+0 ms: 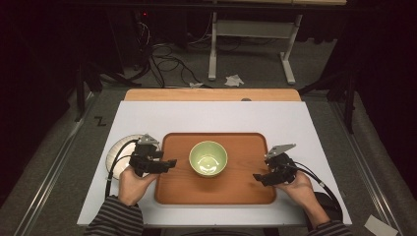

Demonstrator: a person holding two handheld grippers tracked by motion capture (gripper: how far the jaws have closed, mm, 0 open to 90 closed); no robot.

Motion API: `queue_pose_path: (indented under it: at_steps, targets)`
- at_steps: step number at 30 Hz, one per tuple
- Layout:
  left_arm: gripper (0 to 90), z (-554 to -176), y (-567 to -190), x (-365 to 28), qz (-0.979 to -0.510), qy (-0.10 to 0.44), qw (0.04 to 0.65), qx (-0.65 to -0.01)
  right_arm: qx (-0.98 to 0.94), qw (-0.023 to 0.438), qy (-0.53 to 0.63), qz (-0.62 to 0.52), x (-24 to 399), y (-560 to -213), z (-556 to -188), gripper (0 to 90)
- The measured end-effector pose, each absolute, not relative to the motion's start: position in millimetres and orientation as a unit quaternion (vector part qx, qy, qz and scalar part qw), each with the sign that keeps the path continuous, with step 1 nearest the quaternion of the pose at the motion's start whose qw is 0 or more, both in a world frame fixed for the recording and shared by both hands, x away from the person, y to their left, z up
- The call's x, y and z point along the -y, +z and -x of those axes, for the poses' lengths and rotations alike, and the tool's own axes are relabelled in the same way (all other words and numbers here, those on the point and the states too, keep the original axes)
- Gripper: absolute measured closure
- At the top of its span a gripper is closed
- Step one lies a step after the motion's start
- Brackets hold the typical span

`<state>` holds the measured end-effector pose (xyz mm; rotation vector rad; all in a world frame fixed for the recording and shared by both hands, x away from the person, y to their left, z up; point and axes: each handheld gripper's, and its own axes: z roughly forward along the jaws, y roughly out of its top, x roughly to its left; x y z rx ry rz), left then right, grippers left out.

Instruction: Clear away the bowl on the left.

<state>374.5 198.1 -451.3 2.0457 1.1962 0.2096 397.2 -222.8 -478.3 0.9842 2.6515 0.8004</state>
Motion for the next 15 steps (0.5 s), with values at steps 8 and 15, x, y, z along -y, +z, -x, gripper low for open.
queue_pose_path:
  at_steps: [8,15]
  targets:
    - [36.2,-375.4,-455.4,-191.9,-0.806,0.068,0.365,-0.461,-0.899,0.102,0.268,-0.331,222.2,-478.0,-396.6,28.7]
    - [36.6,-377.6,-456.8,-191.3,-0.806,0.063,0.364,-0.462,-0.9,0.099,0.267,-0.329,222.4,-478.9,-397.6,28.7]
